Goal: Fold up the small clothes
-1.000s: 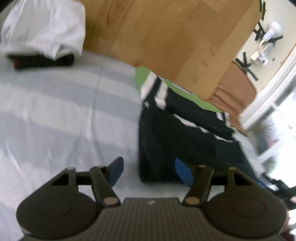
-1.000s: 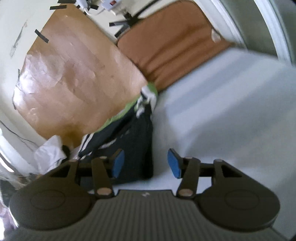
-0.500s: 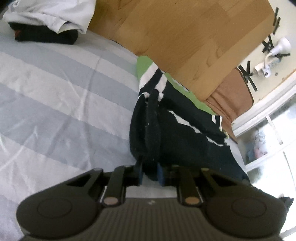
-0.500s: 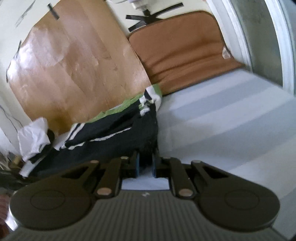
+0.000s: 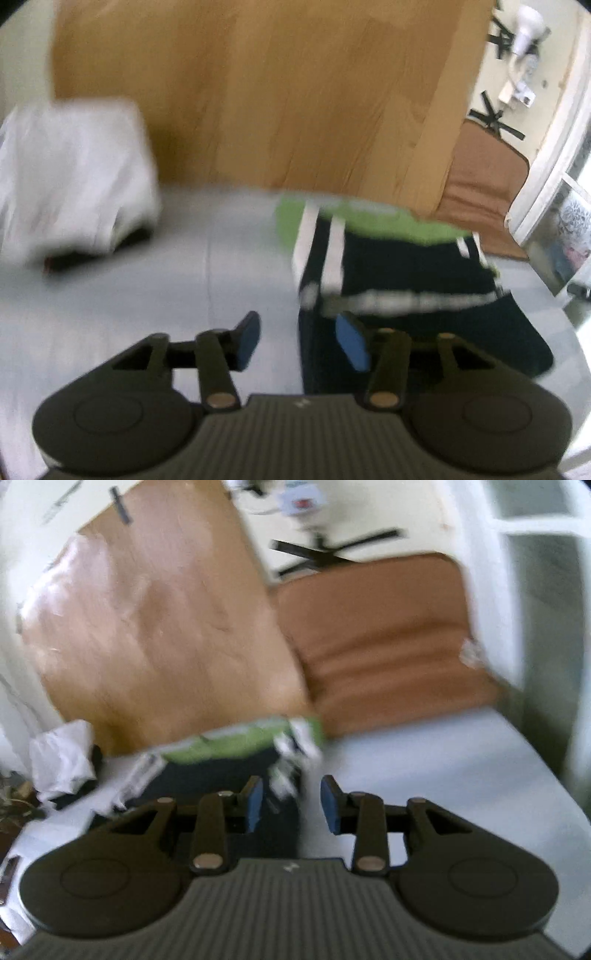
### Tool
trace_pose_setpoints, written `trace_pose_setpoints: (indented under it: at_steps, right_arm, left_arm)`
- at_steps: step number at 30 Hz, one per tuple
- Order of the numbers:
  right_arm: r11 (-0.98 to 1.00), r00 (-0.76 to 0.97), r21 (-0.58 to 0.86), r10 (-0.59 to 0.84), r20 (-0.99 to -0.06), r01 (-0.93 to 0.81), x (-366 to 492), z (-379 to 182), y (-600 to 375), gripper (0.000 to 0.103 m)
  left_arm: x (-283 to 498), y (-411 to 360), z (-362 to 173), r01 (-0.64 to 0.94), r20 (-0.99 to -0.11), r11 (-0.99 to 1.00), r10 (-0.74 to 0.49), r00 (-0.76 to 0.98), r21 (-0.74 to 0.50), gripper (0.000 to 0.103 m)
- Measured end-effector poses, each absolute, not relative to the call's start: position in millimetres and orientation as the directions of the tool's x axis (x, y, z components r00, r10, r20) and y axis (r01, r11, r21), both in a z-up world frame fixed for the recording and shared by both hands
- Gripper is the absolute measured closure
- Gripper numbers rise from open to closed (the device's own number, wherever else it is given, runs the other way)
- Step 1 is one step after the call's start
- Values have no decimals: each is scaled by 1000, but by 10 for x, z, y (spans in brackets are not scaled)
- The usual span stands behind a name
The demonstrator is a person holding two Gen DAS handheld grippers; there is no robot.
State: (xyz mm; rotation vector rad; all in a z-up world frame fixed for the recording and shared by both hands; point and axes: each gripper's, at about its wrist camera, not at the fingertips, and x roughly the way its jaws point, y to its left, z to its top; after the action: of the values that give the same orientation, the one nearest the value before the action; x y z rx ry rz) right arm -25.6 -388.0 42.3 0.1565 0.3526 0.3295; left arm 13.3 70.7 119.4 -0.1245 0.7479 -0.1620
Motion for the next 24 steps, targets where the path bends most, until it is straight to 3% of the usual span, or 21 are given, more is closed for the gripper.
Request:
trace_pose_setpoints:
  at_steps: [2, 6, 14, 16, 17, 18, 19, 20, 24]
  right_arm:
    - [920, 860, 198, 389, -331, -340, 137, 563, -3664, 56]
    - [910, 789, 131, 408, -459, -395, 1204, 686, -3039, 46]
    - [895, 671, 12, 343, -657, -446, 2558, 298, -2446, 38]
    - [889, 645, 6, 337, -685, -458, 2706, 175, -2388, 37]
    - [884, 647, -3, 341, -682, -468, 2716, 135, -2368, 40]
    - [870, 649, -19, 352, -674, -492, 2691, 121, -2338, 71]
    - [855, 627, -12, 372, -685, -519, 2681, 125, -2290, 77]
    - [849, 636, -22, 378, -673, -528, 2608, 136, -2263, 84]
    - [843, 690, -75, 381, -616, -532, 2251, 308, -2249, 87]
  left_arm:
    - [574, 490, 1278, 139, -662, 983, -181, 727, -117, 45]
    - [1534, 40, 1177, 193, -704, 980, -177, 688, -57, 46]
    - [2915, -360, 490, 163, -814, 979, -195, 547, -125, 43]
    - [3026, -434, 321, 148, -827, 983, -171, 535, -108, 49]
    - [3026, -465, 293, 150, -821, 985, -157, 548, -88, 59]
    - [3013, -487, 278, 159, -817, 983, -168, 552, -95, 71]
    - [2980, -496, 285, 164, -812, 981, -179, 555, -104, 85]
    - [2937, -522, 309, 173, -812, 980, -178, 556, -96, 87]
    - [2584, -564, 583, 210, -772, 976, -182, 609, -64, 89]
